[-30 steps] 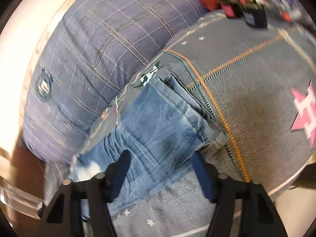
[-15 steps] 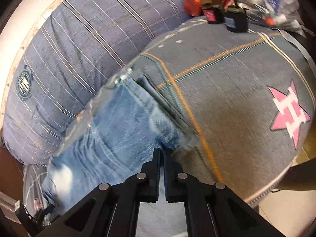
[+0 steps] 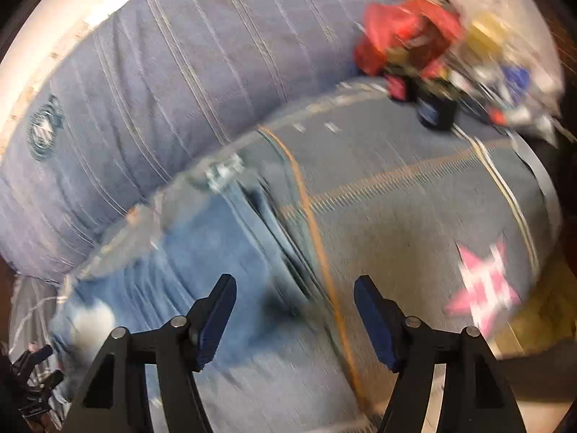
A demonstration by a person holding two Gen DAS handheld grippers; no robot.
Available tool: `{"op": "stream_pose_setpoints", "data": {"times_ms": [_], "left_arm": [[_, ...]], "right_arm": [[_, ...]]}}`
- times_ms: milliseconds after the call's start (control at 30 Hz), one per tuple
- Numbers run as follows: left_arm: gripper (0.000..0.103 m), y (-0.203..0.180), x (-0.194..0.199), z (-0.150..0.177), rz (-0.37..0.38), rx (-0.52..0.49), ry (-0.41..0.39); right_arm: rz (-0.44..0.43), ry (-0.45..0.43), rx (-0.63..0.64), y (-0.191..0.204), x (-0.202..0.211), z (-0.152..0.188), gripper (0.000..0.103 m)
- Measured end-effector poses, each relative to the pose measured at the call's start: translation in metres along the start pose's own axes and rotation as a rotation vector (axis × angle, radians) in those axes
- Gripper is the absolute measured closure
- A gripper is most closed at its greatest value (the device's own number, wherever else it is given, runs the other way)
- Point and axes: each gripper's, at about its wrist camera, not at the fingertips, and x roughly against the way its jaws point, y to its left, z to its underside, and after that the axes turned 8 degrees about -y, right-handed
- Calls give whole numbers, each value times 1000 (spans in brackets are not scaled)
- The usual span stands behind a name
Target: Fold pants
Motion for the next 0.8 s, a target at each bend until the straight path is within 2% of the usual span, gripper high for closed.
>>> {"op": "stream_pose_setpoints", "data": {"times_ms": [100,200,233,300,333,400,533,700,800], "left_arm": [[25,3,-28,-23,11,24,20],[25,6,-57,-33,20,61,61],[25,5,-66,-34,22,71,77],[25,3,-81,-34,17,88,105],[26,2,-84,-33,17,90,110],[25,-2,-91,-30,15,83,120],[25,-7,-104,-20,-16,39,148],[24,-6,-108,-12,-25,37,137],[24,-4,-100,-15,-20,59,138]], "right_arm": [[-87,-31,67,23,-20,-25,31],[-79,9,139,47,-66,-42,35],[-70,21,149,49,-75,-43,40],[-73,86,163,57,-106,-44,67],[-68,106,171,57,-111,-41,87],[-42,117,219,60,-119,-34,90],[39,21,256,57,-108,-37,91],[69,-2,306,53,-121,-34,88],[84,-2,281,51,-115,-36,65]]}}
